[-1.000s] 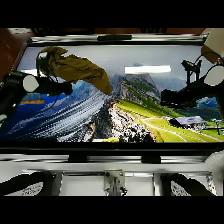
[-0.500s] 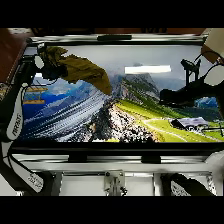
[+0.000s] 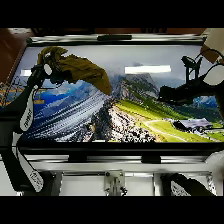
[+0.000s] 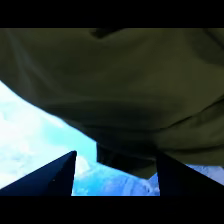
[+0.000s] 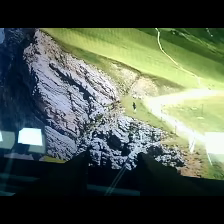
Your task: Fold the shirts.
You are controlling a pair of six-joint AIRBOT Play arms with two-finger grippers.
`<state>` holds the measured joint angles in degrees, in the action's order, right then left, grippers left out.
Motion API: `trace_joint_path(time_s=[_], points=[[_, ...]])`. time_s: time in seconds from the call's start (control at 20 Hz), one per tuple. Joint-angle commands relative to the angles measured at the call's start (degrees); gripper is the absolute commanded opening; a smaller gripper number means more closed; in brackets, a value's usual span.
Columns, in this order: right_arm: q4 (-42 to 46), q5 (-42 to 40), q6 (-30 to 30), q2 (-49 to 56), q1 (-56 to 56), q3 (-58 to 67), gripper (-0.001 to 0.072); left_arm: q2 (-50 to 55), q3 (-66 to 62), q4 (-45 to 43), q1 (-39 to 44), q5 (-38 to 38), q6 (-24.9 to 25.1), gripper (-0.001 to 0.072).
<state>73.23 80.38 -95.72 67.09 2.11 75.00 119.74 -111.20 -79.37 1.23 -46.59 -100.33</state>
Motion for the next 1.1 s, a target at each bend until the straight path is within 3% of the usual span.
trace_joint_path(time_s=[0.0,0.2,0.25,0.3,0.35,0.5,0.6,0.75,0.9,1.05], points=[[-0.33,-1.09,0.0,0.0,-0.04,-0.02,0.0419,2.19,-0.17,6.4,-0.11,7.61,-0.02,0.0594],[-0.61,-1.33,-0.02,0.02,-0.04,-0.02,0.042,3.93,-0.17,9.55,-0.13,12.17,-1.66,0.0583],[-1.09,-1.64,-0.04,0.02,-0.04,-0.02,0.0419,4.11,-0.17,9.57,-0.13,12.46,-1.97,0.0545],[-1.44,-1.9,-0.04,0.02,-0.04,-0.02,0.0419,4.13,-0.17,9.53,-0.13,12.55,-1.84,0.0364],[-1.55,-2.16,-0.02,0.02,-0.04,-0.02,0.0419,4.11,-0.17,9.55,-0.13,12.92,-1.7,0.0233],[-4.39,-1.79,-0.13,0.02,-0.04,-0.02,0.0419,3.43,-0.2,11.21,-0.13,13.6,-1.7,0.0055],[-7.08,-2.84,-0.13,0.0,-0.04,-0.02,0.0419,1.22,-0.2,12.13,0.13,13.66,-1.4,0.0053],[-7.39,-5.84,0.26,-0.07,-0.07,0.0,0.042,-6.91,-0.2,12.68,2.21,13.92,6.49,0.0053],[-7.41,-4.17,4.48,-2.58,-0.15,0.04,0.0419,-21.81,-0.2,14.75,6.84,14.38,16.9,0.0053],[-5.05,-4.37,8.7,-10.71,-0.15,0.07,0.0419,-38.58,-0.2,14.75,12.46,13.11,19.32,0.0053]])
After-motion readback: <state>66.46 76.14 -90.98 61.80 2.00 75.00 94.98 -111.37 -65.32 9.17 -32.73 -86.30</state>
